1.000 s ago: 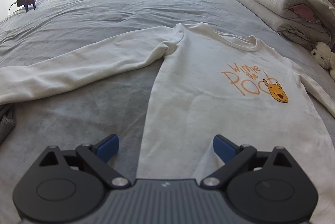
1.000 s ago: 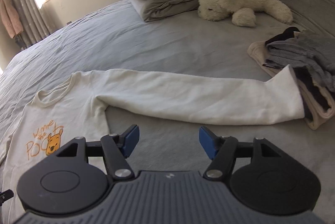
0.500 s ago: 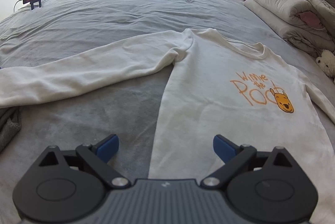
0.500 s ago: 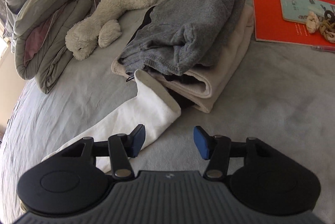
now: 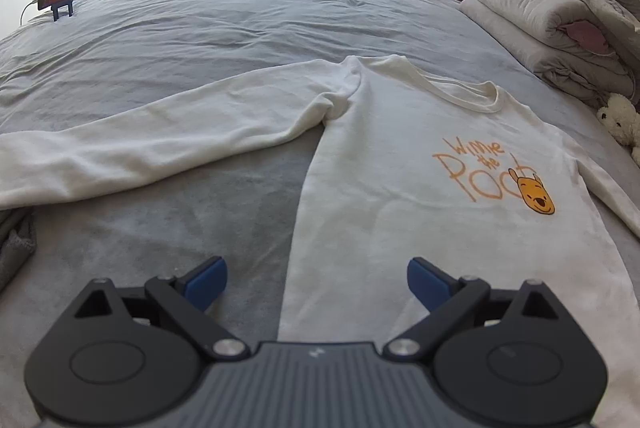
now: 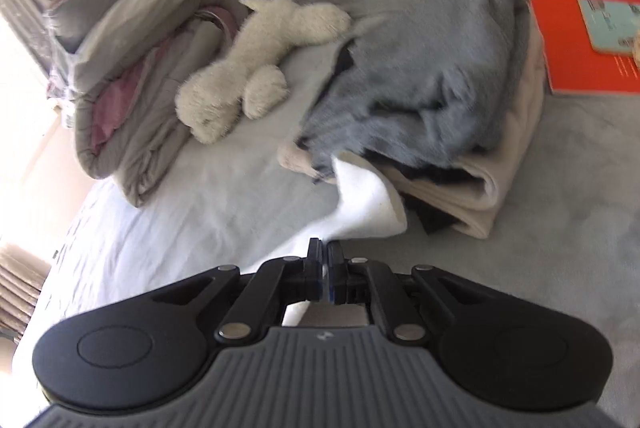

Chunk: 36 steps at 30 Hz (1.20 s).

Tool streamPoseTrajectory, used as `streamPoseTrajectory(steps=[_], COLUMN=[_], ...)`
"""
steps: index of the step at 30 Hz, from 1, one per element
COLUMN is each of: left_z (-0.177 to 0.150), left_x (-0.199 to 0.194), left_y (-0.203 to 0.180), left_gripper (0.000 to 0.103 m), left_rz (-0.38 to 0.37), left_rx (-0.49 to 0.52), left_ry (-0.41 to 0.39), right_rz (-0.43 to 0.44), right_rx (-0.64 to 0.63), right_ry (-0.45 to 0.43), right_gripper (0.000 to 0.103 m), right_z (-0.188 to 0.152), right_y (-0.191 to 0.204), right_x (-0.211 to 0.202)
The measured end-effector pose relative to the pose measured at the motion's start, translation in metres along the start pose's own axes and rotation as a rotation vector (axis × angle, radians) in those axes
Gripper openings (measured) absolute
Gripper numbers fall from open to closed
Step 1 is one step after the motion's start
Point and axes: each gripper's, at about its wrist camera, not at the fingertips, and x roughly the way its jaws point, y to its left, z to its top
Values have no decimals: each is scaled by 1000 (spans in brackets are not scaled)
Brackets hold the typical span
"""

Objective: Fold clothes
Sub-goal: 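Grasp the white sleeve cuff beside the folded clothes with the right gripper, then lift and carry the sleeve across the shirt body with the right gripper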

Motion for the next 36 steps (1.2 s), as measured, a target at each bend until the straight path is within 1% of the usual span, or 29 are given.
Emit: streamPoseTrajectory(steps=[2,4,7,10,13,15,19,22,25,27,29,32,35,36], left_z=[0,1,4,8,15,19,26,31,36,39,41,43,43,43], left_x=[0,0,0,-1,-1,1,4,1,-1,-2,-3,-2,-1,-1], left_y=[0,0,3,9,19,26,44,57,71,81,91,104,113,115], left_gripper=[97,97,97,97,97,97,97,97,97,97,96,95,95,95], left_rz=[0,-1,-4,-9,-14,-17,-32,-43,-56,-55,-56,-57,-47,-47], left_rx=[-1,-7,-22,-49,-91,-123,-209,-271,-332,-375,-414,-468,-511,-519], left_ry=[1,3,4,3,2,10,41,46,45,47,50,63,71,73], right_rz=[53,79,56,23,25,44,130,268,431,534,614,683,652,642], right_rx=[-95,-169,-174,-146,-154,-166,-191,-228,-320,-357,-409,-552,-704,-757], right_ry=[-87,-133,-101,-78,-96,-111,-143,-168,-165,-122,-64,30,201,240], right_gripper=[5,5,5,5,5,5,5,5,5,5,5,5,5,5], right_z=[-1,-4,-6,-6,-8,-10,-21,-41,-79,-110,-146,-211,-274,-290], right_y=[19,31,31,27,29,36,68,119,184,222,254,290,300,298], right_x=[-15,-21,-12,-3,-5,-9,-21,-41,-65,-75,-79,-73,-53,-50])
